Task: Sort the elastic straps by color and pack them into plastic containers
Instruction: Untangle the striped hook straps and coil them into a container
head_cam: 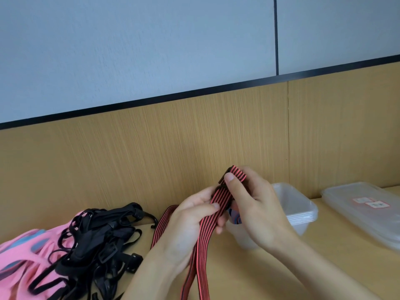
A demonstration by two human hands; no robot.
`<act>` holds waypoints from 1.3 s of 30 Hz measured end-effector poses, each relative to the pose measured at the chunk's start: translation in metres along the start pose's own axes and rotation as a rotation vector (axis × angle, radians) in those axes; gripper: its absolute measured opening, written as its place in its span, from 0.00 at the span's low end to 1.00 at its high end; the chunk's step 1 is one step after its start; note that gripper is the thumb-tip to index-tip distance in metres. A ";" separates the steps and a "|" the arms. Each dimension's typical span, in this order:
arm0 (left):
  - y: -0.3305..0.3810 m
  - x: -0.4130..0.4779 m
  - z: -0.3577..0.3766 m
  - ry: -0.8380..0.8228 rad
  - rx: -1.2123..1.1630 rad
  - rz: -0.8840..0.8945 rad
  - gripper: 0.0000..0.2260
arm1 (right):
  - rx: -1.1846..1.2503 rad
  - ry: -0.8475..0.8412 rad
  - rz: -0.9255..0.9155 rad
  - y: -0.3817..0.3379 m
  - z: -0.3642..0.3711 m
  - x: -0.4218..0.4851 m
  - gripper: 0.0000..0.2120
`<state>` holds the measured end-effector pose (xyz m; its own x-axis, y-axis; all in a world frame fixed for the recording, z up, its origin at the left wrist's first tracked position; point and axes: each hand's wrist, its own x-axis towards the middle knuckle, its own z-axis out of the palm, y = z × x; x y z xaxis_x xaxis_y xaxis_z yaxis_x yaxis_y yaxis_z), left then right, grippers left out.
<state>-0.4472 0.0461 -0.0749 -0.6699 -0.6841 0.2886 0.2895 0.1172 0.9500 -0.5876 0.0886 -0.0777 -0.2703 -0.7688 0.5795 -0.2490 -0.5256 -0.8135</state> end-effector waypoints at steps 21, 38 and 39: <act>-0.005 0.011 -0.025 -0.287 -0.718 0.055 0.17 | -0.010 -0.235 0.071 0.000 -0.011 0.002 0.19; -0.008 0.006 -0.007 0.432 0.355 0.353 0.04 | -0.384 0.130 -0.368 0.005 -0.010 0.002 0.08; -0.007 0.005 -0.007 0.421 0.378 0.380 0.03 | -0.390 0.141 -0.370 0.005 -0.010 0.002 0.10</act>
<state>-0.4478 0.0371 -0.0815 -0.2239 -0.7585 0.6119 0.1419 0.5958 0.7905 -0.5986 0.0883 -0.0801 -0.2143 -0.4883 0.8459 -0.6699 -0.5567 -0.4911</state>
